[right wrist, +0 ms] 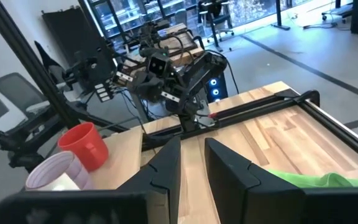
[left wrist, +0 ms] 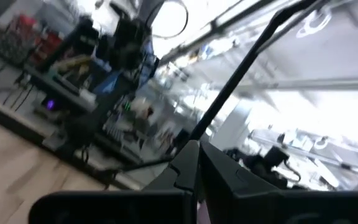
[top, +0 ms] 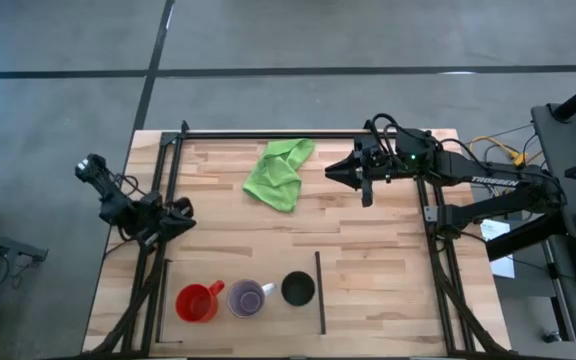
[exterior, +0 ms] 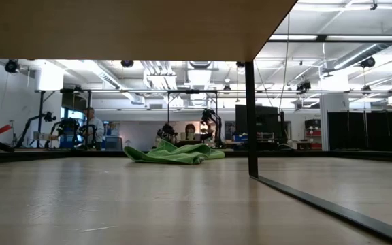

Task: Stack small to large cups/mugs on shelf
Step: Return to Home Position

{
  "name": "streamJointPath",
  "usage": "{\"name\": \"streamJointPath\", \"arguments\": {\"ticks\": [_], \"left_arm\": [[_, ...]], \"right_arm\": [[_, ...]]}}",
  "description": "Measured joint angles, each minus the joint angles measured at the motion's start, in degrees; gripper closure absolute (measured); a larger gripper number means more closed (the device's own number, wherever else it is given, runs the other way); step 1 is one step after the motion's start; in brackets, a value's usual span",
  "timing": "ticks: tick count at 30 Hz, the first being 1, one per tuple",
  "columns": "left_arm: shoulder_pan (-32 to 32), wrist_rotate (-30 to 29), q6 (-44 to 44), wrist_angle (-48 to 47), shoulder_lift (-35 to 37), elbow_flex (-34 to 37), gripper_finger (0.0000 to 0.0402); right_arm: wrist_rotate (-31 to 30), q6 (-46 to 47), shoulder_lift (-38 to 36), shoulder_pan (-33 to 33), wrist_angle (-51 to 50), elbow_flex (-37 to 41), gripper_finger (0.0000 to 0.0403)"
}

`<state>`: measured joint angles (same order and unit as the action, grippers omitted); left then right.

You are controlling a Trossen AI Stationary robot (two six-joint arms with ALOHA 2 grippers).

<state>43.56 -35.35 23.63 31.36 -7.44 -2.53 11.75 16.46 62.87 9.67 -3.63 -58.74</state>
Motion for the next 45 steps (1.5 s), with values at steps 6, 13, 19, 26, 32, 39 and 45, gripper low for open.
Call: {"name": "streamJointPath", "arguments": {"ticks": [6,13,19,26,32,39,45], "left_arm": [[-3.52,3.6,-3.43,6.17,-1.9,1.9,0.0402],[-9.83,8.47,-3.64,5.43,-0.62,1.97,0.0402],[-17.35,15.26,-3.35,5.13,-0.4,2.01,0.0402],[-25.24,21.39,1.32,0.01,0.85,2.04,0.0402],[-30.22,24.67,1.5,-4.62,2.55,2.04,0.0402],[-32.5,25.03,0.79,-9.26,5.95,2.06,0.0402],[-32.62,21.24,-9.87,-8.83,5.64,1.84,0.0402]], "right_arm": [[-0.02,0.0,0.02,0.0,0.21,0.02,0.0335],[-0.39,0.0,0.3,0.0,1.48,0.09,0.0335],[-0.44,0.03,2.45,0.0,1.92,0.18,0.0335],[0.26,-0.31,5.44,0.0,7.73,0.17,0.0335],[7.26,-1.26,5.23,0.0,6.64,1.19,0.0335],[8.69,-0.11,1.79,-0.02,5.53,5.81,0.0335],[8.68,0.05,-3.92,-0.03,6.93,11.11,0.0335]]}}
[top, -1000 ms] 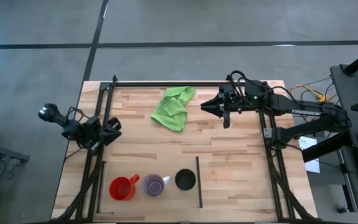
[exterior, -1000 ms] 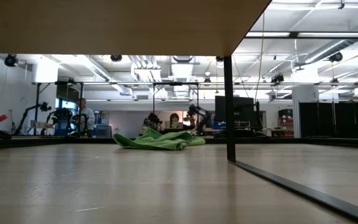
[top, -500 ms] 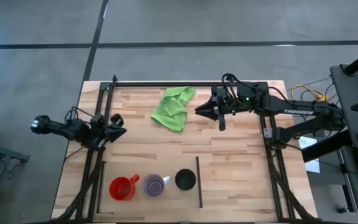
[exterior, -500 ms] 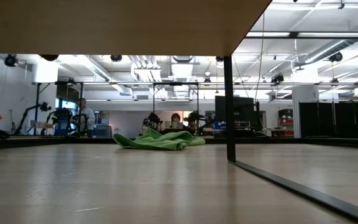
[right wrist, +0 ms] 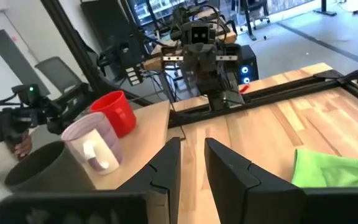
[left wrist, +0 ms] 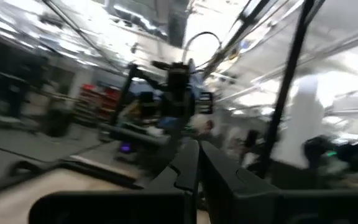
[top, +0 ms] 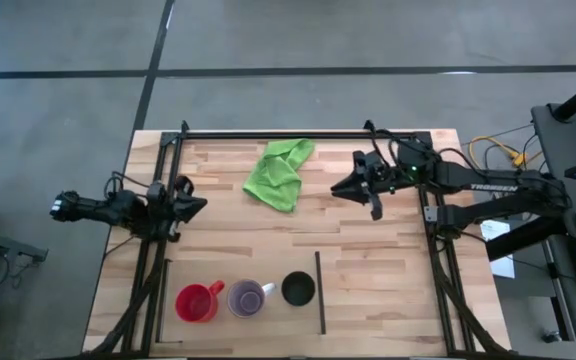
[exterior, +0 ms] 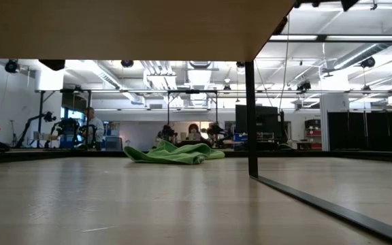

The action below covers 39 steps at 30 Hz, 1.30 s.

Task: Stack small to large cups/mugs on shelf
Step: Return to Home Position

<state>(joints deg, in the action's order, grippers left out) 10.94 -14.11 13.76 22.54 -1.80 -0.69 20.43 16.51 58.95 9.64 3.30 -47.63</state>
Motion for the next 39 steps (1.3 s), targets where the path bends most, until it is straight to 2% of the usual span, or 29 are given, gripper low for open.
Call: {"name": "streamJointPath", "arguments": {"ticks": [5,13,19,25,31,39], "left_arm": [[0.0,-4.52,-3.77,0.12,0.3,-0.33,0.0402],[0.0,-4.75,-3.72,0.03,-0.47,-0.35,0.0402],[0.0,-4.83,-4.09,-0.2,-1.2,0.14,0.0402],[0.0,-4.83,-3.81,-1.06,-2.18,0.17,0.0402],[0.0,-4.83,-3.73,-1.05,-2.32,0.2,0.0402],[0.0,-4.81,-3.69,-1.04,-2.41,0.22,0.0402]], "right_arm": [[-0.02,0.0,-6.13,0.01,4.29,6.23,0.0335],[-4.67,0.0,-17.6,0.03,8.46,18.02,0.0335],[-5.12,0.06,-24.62,0.03,12.57,25.58,0.0335],[-5.49,1.31,-29.6,0.03,17.19,31.76,0.0335],[-5.49,5.71,-33.57,0.03,17.15,36.94,0.0335],[-5.51,6.44,-38.66,0.03,17.26,41.25,0.0335]]}}
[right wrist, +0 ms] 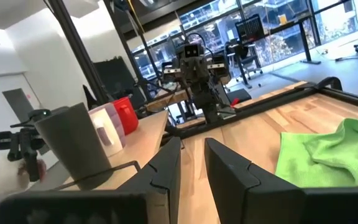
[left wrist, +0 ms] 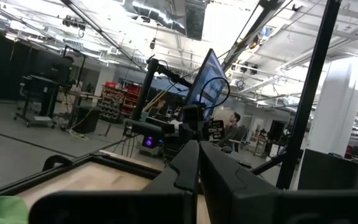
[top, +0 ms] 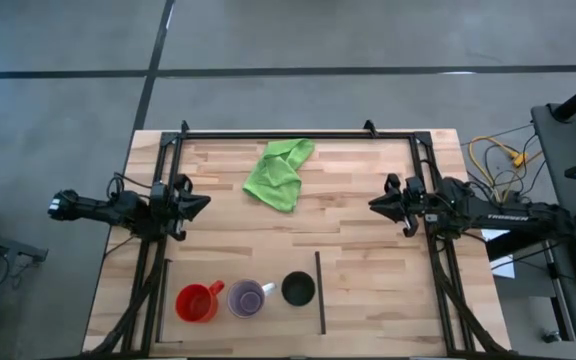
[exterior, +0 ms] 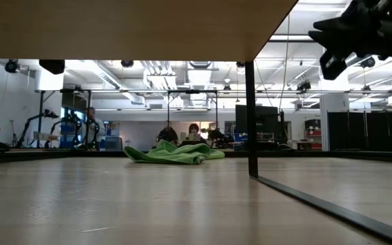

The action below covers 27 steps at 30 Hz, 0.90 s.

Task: Stack small to large cups/mugs on shelf
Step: Return to Home Position

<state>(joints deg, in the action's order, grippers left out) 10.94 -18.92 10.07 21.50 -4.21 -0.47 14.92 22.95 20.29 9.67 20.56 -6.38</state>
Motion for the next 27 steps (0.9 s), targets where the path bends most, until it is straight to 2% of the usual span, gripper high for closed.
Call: {"name": "streamJointPath", "arguments": {"ticks": [14,18,23,27], "left_arm": [[0.0,0.0,0.0,0.02,0.0,0.04,0.0402],[0.0,0.02,0.02,0.04,0.0,0.07,0.0402],[0.0,0.02,0.02,0.04,0.0,0.07,0.0402],[0.0,0.02,0.02,0.04,0.0,0.09,0.0402]], "right_arm": [[-0.04,1.19,-10.08,0.01,-0.23,5.93,0.0335],[-0.04,-0.87,-11.19,0.0,-0.81,5.91,0.0335],[-0.04,-0.45,-11.2,0.02,-7.54,5.87,0.0335],[0.0,-0.5,-11.25,0.0,-8.87,5.87,0.0335]]}}
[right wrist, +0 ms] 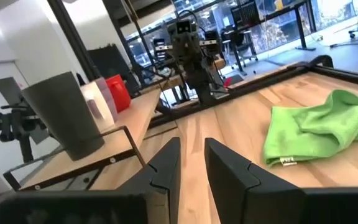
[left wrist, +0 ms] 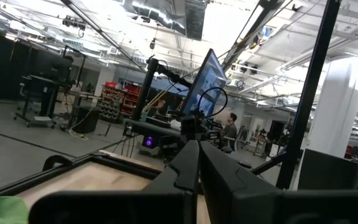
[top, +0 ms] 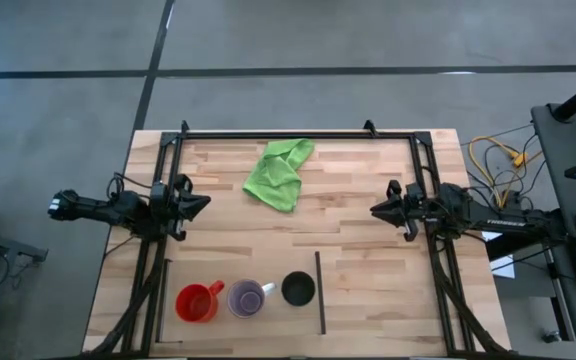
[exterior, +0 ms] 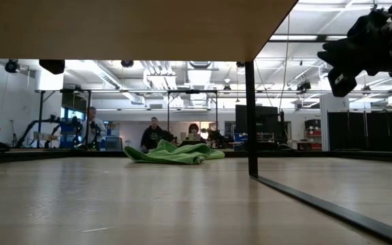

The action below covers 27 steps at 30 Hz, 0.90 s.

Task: Stack small to large cups/mugs on shelf
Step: Return to Home Position

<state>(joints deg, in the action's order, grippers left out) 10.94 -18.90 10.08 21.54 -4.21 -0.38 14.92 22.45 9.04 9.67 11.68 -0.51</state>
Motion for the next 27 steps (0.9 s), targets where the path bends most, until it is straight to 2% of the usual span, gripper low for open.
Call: {"name": "streamJointPath", "arguments": {"ticks": [11,27], "left_arm": [[0.01,0.0,0.0,-0.01,0.0,0.0,0.0402],[0.01,0.02,0.0,0.0,0.0,0.02,0.0402]], "right_arm": [[-0.01,0.43,-0.02,0.02,-9.1,0.0,0.0335],[-0.02,0.19,0.2,0.0,-9.29,0.0,0.0335]]}}
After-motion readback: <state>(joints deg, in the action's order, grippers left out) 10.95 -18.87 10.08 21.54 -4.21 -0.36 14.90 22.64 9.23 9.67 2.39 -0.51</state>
